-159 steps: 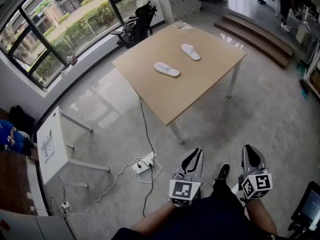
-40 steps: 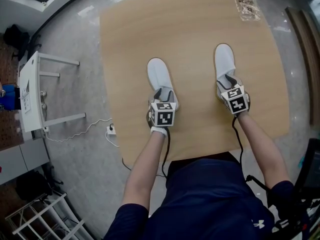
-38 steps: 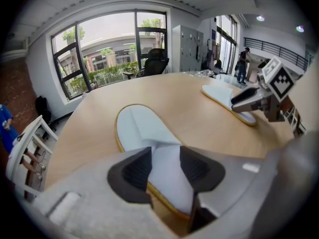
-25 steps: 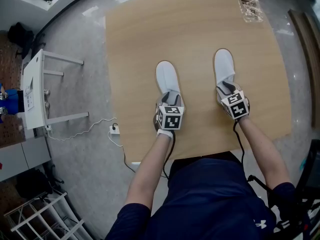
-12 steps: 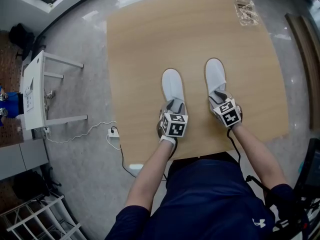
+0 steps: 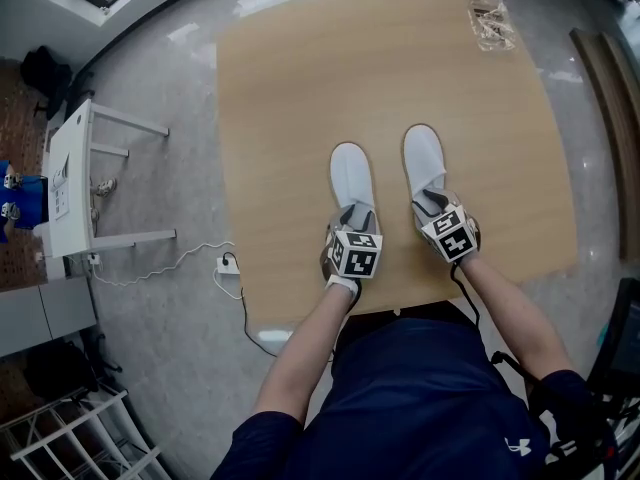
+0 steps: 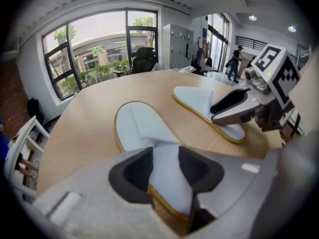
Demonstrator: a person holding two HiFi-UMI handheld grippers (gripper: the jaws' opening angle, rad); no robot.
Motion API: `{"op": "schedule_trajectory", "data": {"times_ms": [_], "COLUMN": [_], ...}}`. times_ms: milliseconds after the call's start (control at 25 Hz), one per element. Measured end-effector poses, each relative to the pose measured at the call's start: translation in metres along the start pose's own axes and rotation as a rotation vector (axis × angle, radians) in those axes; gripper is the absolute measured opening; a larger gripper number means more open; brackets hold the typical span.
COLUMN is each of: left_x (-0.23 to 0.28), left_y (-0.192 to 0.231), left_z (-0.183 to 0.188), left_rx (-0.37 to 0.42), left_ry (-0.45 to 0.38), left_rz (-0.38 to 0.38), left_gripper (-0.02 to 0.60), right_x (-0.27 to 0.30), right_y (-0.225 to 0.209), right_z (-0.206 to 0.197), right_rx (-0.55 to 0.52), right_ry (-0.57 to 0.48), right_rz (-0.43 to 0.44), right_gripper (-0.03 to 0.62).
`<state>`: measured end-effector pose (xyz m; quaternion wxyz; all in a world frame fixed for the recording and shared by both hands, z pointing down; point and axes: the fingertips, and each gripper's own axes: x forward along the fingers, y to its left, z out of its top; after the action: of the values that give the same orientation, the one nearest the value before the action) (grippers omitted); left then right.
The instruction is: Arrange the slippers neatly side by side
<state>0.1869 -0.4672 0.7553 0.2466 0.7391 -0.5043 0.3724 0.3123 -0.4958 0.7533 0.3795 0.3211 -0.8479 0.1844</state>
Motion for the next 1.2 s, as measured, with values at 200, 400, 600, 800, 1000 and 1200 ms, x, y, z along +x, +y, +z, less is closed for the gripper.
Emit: {"op": "schedule_trajectory", "data": {"times_ms": [200, 400, 600, 800, 1000, 1200], "left_x": [-0.002, -0.002, -0.001, 0.000, -0.001, -0.002], "left_y": [-0.013, -0.021, -0.029, -0.034, -0.037, -0.041], "left_z": [-0.004, -0.006, -0.008, -0.009, -0.009, -0.010], "left_rx": [0.000, 0.005, 0.004, 0.009, -0.007, -0.018], "left_ry": [0.001, 0.005, 0.011, 0.016, 0.028, 0.031], "left_rz": [-0.006, -0.014, -0.020, -0.022, -0.020, -0.023], "left_gripper": [0.161, 0.161, 0.160, 0.160, 0.160, 0.157], "right_x": [-0.003, -0.004, -0.004, -0.002, -0.001, -0.002], "right_y": [0.013, 0.024, 0.035, 0.044, 0.055, 0.063], "right_z": [-0.002, -0.003, -0.005, -0.006, -0.005, -0.003], "right_rx": [-0.037, -0.059, -0.066, -0.067, -0.064, -0.066], "right_ry": [-0.005, 0.000, 0.002, 0.005, 0.011, 0.012], "right_rz": [0.015, 0.030, 0.044, 0.057, 0.071, 0.083], "right_gripper": [0.149, 0.149, 0.149, 0.149, 0.149, 0.153]}}
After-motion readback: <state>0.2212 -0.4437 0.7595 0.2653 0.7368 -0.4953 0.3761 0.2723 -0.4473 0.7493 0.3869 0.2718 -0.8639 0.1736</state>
